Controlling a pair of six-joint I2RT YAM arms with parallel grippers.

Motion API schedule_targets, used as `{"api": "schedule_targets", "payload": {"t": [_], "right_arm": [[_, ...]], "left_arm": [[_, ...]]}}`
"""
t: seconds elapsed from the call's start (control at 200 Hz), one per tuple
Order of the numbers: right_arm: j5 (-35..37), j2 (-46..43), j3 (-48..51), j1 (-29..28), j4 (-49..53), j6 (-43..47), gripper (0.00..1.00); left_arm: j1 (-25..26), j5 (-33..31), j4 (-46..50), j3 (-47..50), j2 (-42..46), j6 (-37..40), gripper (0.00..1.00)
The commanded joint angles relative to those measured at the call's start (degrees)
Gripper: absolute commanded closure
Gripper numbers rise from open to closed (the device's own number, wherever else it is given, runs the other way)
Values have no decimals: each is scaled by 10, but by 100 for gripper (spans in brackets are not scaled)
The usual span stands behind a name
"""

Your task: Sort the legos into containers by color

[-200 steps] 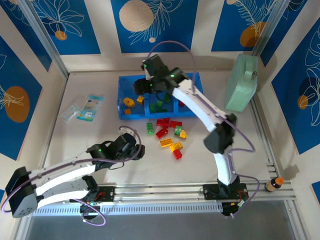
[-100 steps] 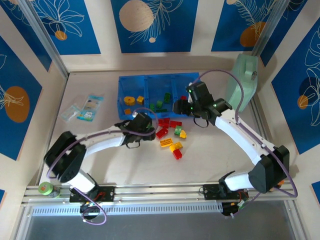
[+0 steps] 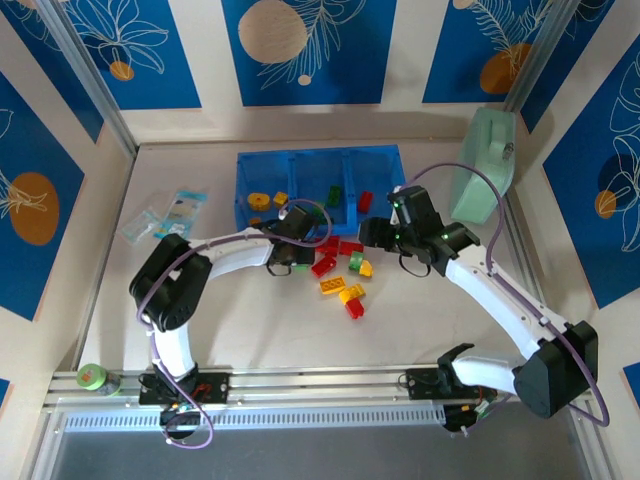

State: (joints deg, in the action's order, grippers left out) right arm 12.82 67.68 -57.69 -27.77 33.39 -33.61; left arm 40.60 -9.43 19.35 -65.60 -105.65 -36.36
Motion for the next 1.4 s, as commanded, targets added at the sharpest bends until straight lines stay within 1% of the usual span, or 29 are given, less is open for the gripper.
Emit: {"api": "schedule_targets", "payload": {"t": [0.0, 0.015, 0.065, 0.105, 0.14, 0.22, 0.305, 0.39, 0.455, 0.565, 0.695, 0.831, 0.921, 0.966, 1.001, 1.046, 1.086, 1.116, 1.176, 1.251, 1.396], "right_arm": [[-24, -10, 10, 5, -18, -13, 32], [-26, -9, 10, 5, -19, -13, 32], [-30, -6, 9, 5, -20, -13, 32], [-32, -5, 7, 5, -19, -13, 32], [-30, -6, 7, 5, -18, -13, 32], [-23, -8, 11, 4, -18, -14, 33], [-21, -5, 23, 5, -22, -18, 33], [-30, 0, 39, 4, -30, -26, 33], [-38, 3, 50, 1, -34, -34, 34], [-28, -2, 57, -15, -26, -38, 34], [-9, -22, 68, -29, -2, -39, 34], [-8, -54, 97, -33, 11, -46, 34], [-12, -74, 119, -38, 13, -53, 34], [-10, -81, 126, -42, 15, -54, 33], [-4, -84, 131, -46, 18, -55, 33], [3, -86, 132, -51, 22, -54, 31], [7, -86, 133, -54, 24, -54, 29], [9, -85, 132, -57, 25, -52, 27], [14, -81, 127, -64, 23, -48, 25], [18, -70, 116, -73, 19, -40, 24], [18, -14, 73, -94, 17, -24, 23]], "left_arm": [[-1, 4, 19, 14, -11, -1, 51], [0, 6, 18, 15, -10, -1, 55], [3, 8, 22, 14, -4, 2, 71], [9, -3, 36, 8, 6, 7, 77], [16, -19, 55, 0, 21, 12, 79], [36, -57, 86, -22, 69, 20, 79], [43, -59, 86, -43, 114, 32, 80], [40, -71, 95, -90, 119, 61, 80], [29, -68, 111, -142, 95, 81, 80], [-1, -23, 126, -224, 26, 100, 80], [-24, -16, 152, -335, -65, 122, 80], [-42, -1, 177, -435, -140, 138, 78], [-50, 1, 190, -478, -169, 146, 75], [-52, 5, 195, -490, -174, 148, 71], [-52, 5, 197, -494, -172, 150, 65], [-52, 8, 195, -492, -164, 152, 54], [-52, 9, 191, -486, -151, 152, 41], [-51, 8, 187, -478, -138, 153, 36], [-49, 4, 172, -453, -106, 156, 33], [-45, -3, 152, -414, -60, 160, 32], [-37, -3, 121, -337, 36, 166, 30]]}}
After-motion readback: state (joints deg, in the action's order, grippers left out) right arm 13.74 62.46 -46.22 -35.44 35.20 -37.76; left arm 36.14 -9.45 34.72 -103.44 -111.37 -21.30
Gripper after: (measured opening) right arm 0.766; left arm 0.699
